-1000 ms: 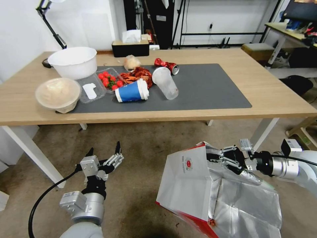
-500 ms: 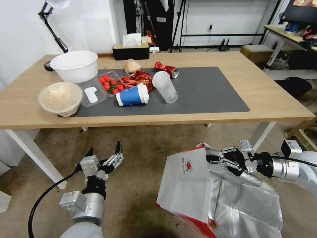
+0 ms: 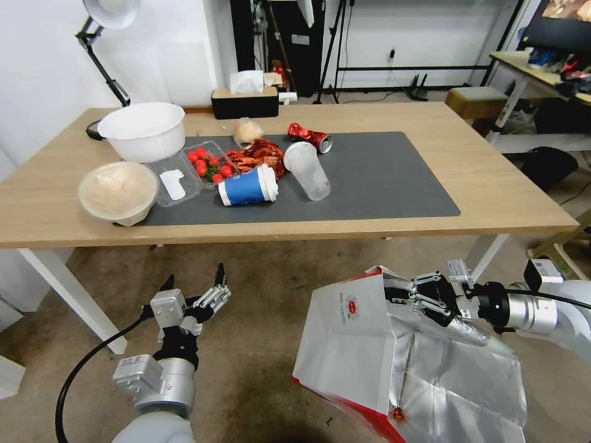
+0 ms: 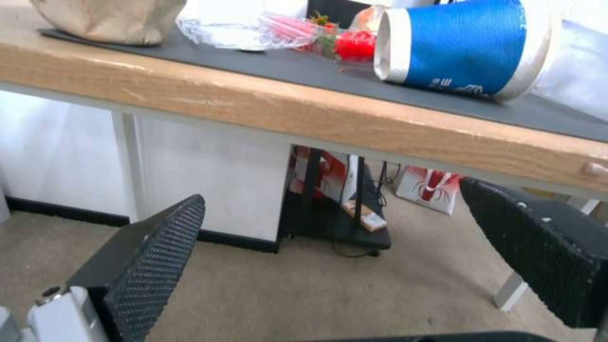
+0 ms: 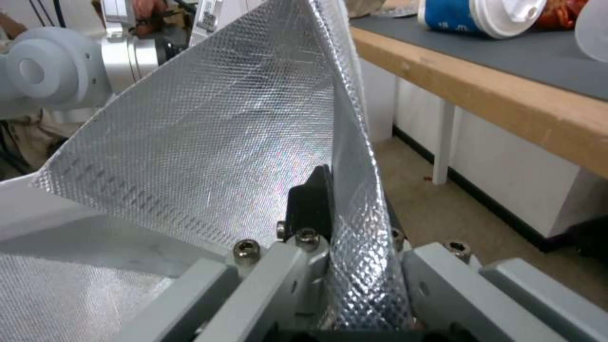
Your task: Pick up the food delivery bag from the floor and place it on the table.
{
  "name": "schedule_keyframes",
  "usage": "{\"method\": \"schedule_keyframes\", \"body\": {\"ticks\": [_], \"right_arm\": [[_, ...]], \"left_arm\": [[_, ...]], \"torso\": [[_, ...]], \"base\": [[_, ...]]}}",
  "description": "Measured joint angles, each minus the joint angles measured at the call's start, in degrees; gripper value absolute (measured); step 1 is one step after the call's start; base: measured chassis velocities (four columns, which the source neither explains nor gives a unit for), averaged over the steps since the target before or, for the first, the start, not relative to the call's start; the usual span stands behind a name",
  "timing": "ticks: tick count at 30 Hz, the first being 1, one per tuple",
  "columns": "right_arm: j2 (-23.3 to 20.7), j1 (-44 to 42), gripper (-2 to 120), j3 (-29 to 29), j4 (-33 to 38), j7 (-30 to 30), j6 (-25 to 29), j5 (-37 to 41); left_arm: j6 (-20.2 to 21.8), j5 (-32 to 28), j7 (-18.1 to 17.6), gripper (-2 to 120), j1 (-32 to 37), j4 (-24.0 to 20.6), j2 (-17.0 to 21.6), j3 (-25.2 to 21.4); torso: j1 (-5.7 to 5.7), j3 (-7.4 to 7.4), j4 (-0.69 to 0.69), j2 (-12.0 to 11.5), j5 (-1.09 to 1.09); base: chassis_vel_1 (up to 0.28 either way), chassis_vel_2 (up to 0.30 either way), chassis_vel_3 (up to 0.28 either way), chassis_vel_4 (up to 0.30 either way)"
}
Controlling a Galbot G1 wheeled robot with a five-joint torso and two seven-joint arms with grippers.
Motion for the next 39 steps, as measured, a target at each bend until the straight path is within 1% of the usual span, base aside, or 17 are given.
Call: {"method": "schedule_keyframes", "body": {"ticks": [5, 15, 24, 30, 39], "right_arm": [[0.11, 0.14, 0, -0.13, -0.09, -0.04, 0.00, 0.00], [0.13, -0.25, 0, -0.12, 0.00, -0.14, 0.00, -0.03], [0.08, -0.44, 0, 0.00, 0.36, -0.18, -0.01, 0.03], [0.13, -0.99, 0, 0.28, 0.66, -0.21, -0.01, 0.03], [0.15, -1.39, 0, 0.61, 0.88, -0.40, 0.00, 0.03]], "left_arm": [[0.04, 0.06, 0.02, 100, 0.01, 0.00, 0.02, -0.02], [0.06, 0.16, 0.10, 100, 0.09, -0.04, 0.06, 0.00], [0.06, 0.19, 0.11, 100, 0.29, -0.26, 0.19, -0.01], [0.02, 0.23, 0.11, 100, 0.61, -0.71, 0.23, -0.07], [-0.09, 0.44, 0.10, 100, 0.75, -0.81, 0.21, -0.06]], "torso": [[0.38, 0.54, 0.00, 0.93, 0.00], [1.59, 2.24, 0.00, 3.85, 0.00], [2.40, 3.37, 0.00, 5.76, 0.00], [3.22, 4.46, 0.00, 7.69, 0.00], [4.06, 5.63, 0.00, 9.72, 0.00]], "base": [[0.000, 0.000, 0.000, 0.000], [0.000, 0.000, 0.000, 0.000], [0.000, 0.000, 0.000, 0.000], [0.000, 0.000, 0.000, 0.000], [0.000, 0.000, 0.000, 0.000]]}}
